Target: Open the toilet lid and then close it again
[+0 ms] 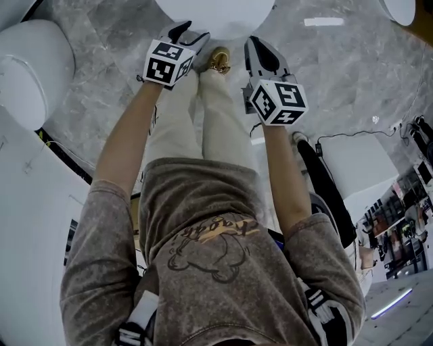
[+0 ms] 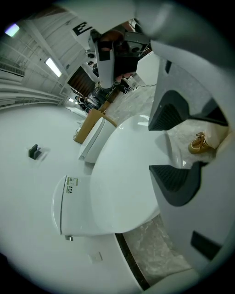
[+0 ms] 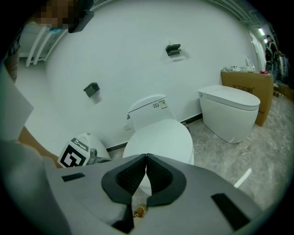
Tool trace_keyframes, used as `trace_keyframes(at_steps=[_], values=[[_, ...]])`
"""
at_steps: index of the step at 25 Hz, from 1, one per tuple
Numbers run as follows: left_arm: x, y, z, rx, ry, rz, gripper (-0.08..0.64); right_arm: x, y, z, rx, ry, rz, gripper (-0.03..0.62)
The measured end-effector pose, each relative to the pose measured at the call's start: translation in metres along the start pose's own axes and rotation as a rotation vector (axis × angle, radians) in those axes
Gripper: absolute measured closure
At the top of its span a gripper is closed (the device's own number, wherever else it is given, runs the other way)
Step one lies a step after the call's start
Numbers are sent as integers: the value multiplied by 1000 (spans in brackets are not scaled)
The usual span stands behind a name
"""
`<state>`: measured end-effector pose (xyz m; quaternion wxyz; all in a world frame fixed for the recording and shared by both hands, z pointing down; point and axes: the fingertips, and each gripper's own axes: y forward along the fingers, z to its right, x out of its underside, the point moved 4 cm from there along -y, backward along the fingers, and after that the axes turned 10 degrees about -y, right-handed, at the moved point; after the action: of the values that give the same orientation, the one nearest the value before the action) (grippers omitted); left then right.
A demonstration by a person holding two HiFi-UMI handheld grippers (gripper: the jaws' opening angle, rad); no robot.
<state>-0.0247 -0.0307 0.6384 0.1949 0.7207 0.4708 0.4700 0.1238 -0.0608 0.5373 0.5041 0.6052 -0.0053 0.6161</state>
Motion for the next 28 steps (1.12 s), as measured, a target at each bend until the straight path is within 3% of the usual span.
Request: trace_keyframes(at_steps=[16,23,26,28], values=[[45,56,-28,-82,-4,-108,356,47,10,11,-13,10,-64,565],[42,55,-27,-107,4,-100,379,42,9,17,-5,5,-58,565],[35,41,-18,-110,6,-126,379,25,1,14,-7,-7,-40,565],[20,20,-6,-108,-17,-97,379,8,-10,11,-8,-16,-22,565]])
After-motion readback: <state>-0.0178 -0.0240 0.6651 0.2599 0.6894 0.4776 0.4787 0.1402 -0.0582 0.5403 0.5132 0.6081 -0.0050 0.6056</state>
